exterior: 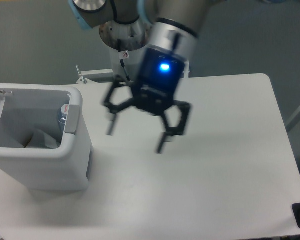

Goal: Place the trash in the trash can

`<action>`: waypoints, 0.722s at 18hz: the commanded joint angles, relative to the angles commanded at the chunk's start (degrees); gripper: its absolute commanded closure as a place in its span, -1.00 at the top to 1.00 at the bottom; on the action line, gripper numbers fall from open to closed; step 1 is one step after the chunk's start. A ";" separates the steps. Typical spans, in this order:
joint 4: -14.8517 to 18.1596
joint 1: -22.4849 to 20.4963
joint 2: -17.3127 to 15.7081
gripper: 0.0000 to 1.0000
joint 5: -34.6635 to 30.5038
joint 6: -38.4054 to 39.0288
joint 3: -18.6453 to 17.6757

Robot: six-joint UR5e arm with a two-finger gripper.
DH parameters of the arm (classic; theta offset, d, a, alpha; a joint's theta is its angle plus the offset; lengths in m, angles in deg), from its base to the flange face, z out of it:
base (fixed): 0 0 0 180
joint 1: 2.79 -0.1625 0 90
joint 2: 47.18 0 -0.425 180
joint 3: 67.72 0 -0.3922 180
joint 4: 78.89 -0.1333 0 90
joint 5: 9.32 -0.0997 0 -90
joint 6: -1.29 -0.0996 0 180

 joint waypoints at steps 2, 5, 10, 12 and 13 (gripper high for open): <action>0.00 -0.18 1.76 1.00 -2.81 -1.58 0.00; 1.05 -0.19 3.08 1.00 -9.22 -5.62 -0.09; 10.01 -0.18 4.75 1.00 -19.94 -16.68 -1.31; 11.42 -0.18 4.84 1.00 -24.08 -19.60 -2.46; 12.04 -0.18 4.75 1.00 -25.31 -20.13 -3.07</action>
